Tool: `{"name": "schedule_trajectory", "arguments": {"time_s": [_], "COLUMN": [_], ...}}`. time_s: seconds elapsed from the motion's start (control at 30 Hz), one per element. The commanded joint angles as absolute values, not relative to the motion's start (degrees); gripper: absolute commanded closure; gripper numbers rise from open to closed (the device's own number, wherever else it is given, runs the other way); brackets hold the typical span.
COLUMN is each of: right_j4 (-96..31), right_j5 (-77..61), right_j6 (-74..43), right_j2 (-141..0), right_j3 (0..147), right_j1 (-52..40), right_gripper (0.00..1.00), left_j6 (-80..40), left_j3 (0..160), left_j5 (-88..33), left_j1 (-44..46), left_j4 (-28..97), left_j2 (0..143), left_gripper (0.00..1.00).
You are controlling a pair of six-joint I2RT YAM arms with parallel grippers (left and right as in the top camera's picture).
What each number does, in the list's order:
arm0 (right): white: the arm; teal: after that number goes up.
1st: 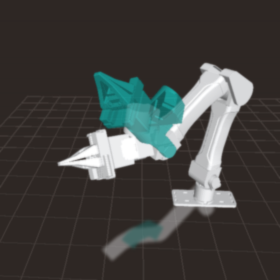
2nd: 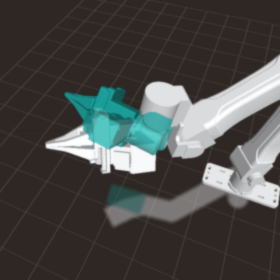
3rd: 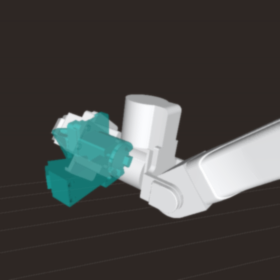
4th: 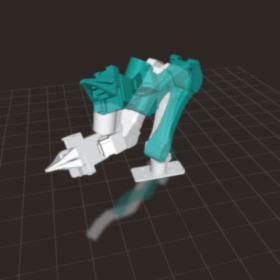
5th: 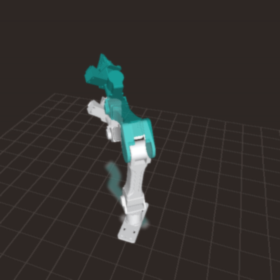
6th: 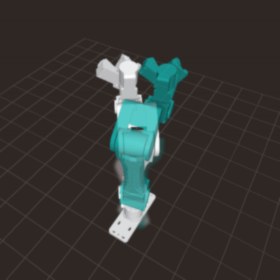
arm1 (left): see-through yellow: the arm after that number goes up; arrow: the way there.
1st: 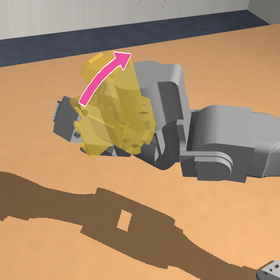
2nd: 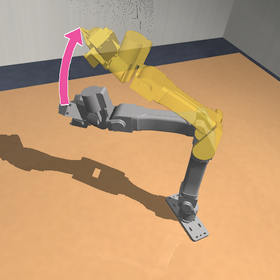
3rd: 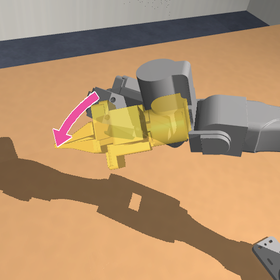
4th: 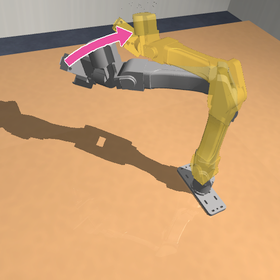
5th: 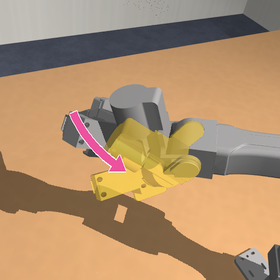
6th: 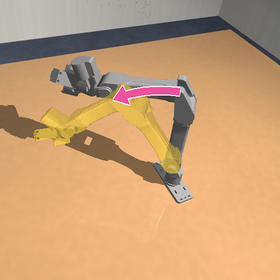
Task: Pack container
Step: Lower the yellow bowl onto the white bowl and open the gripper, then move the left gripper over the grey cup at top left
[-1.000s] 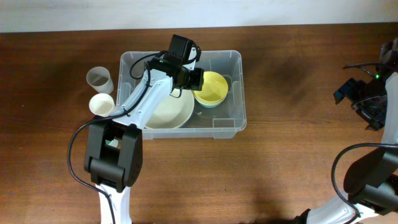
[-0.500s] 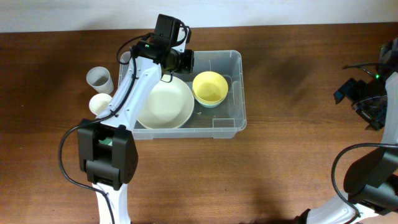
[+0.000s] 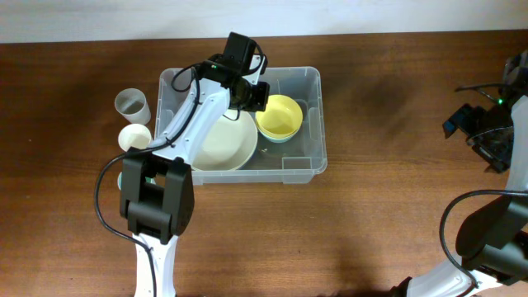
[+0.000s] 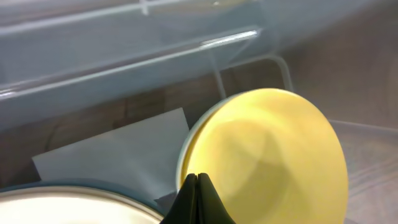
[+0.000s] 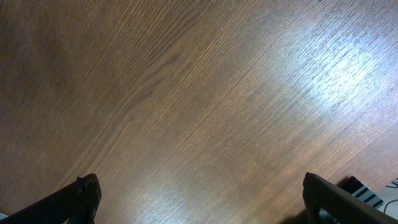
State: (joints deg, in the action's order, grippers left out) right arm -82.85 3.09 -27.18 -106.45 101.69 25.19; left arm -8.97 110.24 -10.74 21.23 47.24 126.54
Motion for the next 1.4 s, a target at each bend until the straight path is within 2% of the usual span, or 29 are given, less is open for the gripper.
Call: {"name": "schedule_trajectory", "arguments": {"time_s": [0.0,0.6,0.87,0.93,1.07,1.13,1.23,1.3,1.33,1.37], "right_j4": [-82.9,-82.8,-82.8,-82.9,-82.8,-82.9,-82.9,-82.8,-82.8,-82.9], "right_j5": [3.2,3.2,3.2,3.2,3.2,3.2,3.2,3.2,3.2,3.2], "right_j6": [-27.4,-27.4,-27.4,-27.4,-27.4,-27.4,-27.4,-27.4,-27.4,-27.4], "right_j2": [-106.6,-106.6,-106.6,-106.6,-106.6,-106.6,-106.6,-106.6,-106.6,-106.6], "right_j3": [101.4,101.4,101.4,101.4,101.4,101.4,101.4,101.4,101.4,101.4], "right_j1": [25.1,25.1,25.1,25.1,25.1,25.1,25.1,25.1,25.1,25.1], "right_gripper": [0.01,0.01,0.01,0.01,0.01,0.01,0.01,0.01,0.01,0.01], "left_j6": [-7.8,-6.5,-4.4,-4.4,-4.4,-4.4,-4.7,-5.5,-6.0,-6.2], "left_j3": [110.1,107.0,114.0,116.6,122.0,124.0,125.4,125.4,125.4,125.4], "left_j5": [-11.7,-11.5,-10.7,-7.7,1.5,4.1,4.6,4.6,4.5,4.3], "left_j1": [21.3,20.9,20.3,19.5,16.4,13.9,9.4,5.7,3.9,1.9], "left_j4": [47.6,45.9,47.1,48.8,54.9,57.3,59.7,60.9,61.5,62.3], "left_j2": [126.7,126.7,125.2,124.2,121.1,119.2,116.1,114.4,113.9,113.8], "left_gripper": [0.99,0.99,0.98,0.87,0.78,0.63,0.55,0.39,0.33,0.32]}}
